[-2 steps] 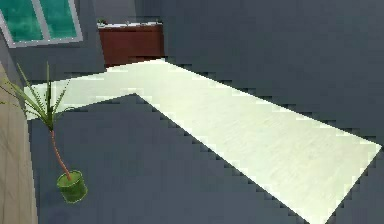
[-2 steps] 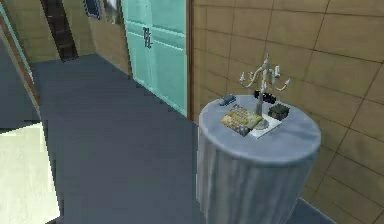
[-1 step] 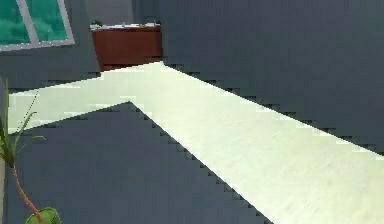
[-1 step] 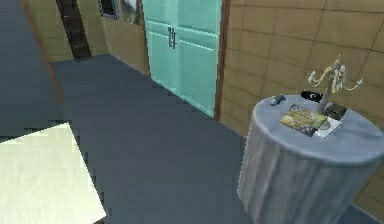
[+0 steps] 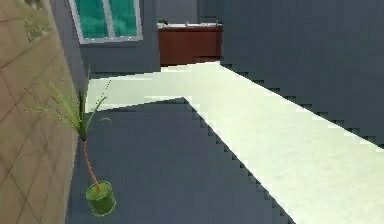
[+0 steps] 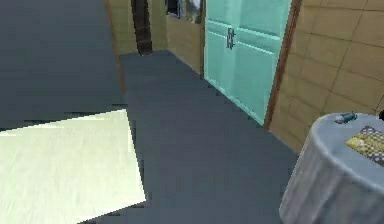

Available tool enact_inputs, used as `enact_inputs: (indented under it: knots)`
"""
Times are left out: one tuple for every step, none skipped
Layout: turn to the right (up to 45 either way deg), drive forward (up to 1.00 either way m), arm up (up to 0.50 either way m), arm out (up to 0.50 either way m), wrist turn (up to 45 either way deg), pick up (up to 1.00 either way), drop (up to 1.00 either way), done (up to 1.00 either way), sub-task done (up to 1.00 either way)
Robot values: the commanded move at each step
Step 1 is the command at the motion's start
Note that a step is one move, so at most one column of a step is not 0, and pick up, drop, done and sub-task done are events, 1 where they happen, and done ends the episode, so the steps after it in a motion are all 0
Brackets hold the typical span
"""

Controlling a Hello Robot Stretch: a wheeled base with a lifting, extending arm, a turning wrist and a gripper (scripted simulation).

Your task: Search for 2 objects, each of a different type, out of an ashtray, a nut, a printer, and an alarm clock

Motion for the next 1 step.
enact_inputs:
  knots:
    - [0.0,1.00,0.00,0.00,0.0,0.00,0.00,0.00,0.00]
